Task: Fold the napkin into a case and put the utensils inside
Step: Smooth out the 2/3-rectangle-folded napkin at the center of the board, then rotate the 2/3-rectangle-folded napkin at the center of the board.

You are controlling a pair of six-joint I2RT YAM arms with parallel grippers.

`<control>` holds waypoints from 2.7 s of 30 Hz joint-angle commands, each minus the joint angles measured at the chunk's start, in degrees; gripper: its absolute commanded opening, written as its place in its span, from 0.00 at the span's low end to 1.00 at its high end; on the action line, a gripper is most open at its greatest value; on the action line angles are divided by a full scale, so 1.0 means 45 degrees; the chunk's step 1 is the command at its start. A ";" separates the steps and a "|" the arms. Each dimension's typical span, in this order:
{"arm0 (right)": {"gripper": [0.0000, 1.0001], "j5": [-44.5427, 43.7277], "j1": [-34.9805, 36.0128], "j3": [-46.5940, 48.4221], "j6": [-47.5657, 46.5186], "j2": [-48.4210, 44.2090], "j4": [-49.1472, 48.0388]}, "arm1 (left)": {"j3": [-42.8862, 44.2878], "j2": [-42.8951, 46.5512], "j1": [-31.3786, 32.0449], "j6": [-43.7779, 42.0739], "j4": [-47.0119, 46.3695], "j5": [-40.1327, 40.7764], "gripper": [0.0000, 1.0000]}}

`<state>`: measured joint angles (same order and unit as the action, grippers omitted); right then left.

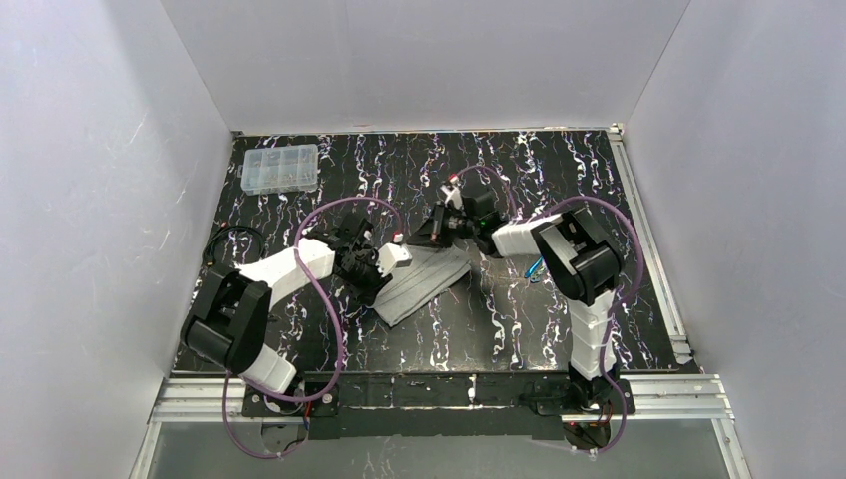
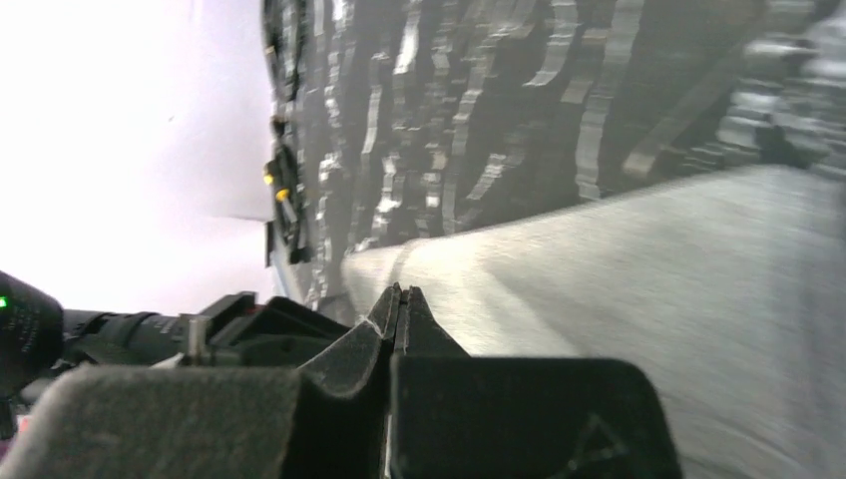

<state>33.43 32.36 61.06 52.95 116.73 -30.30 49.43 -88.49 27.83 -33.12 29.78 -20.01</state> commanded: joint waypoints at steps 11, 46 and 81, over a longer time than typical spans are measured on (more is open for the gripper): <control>0.01 0.1831 0.2329 0.1665 0.4412 0.2980 -0.5559 | -0.0704 0.0285 -0.0014 -0.0360 -0.0430 -0.0170 0.20; 0.01 -0.2859 -0.0687 0.2691 -0.7144 0.0176 0.7897 | -0.0184 -0.0998 0.0097 -0.3114 -0.0032 0.2433 0.17; 0.08 -0.5065 -0.1385 -0.0980 -0.6383 -0.6599 0.9247 | 0.3149 0.3347 0.0455 -0.3780 0.0272 0.2856 0.91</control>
<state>11.79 26.35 49.98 27.03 89.82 8.47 62.70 -80.23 30.74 -50.11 30.22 -3.05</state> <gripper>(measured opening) 0.063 0.715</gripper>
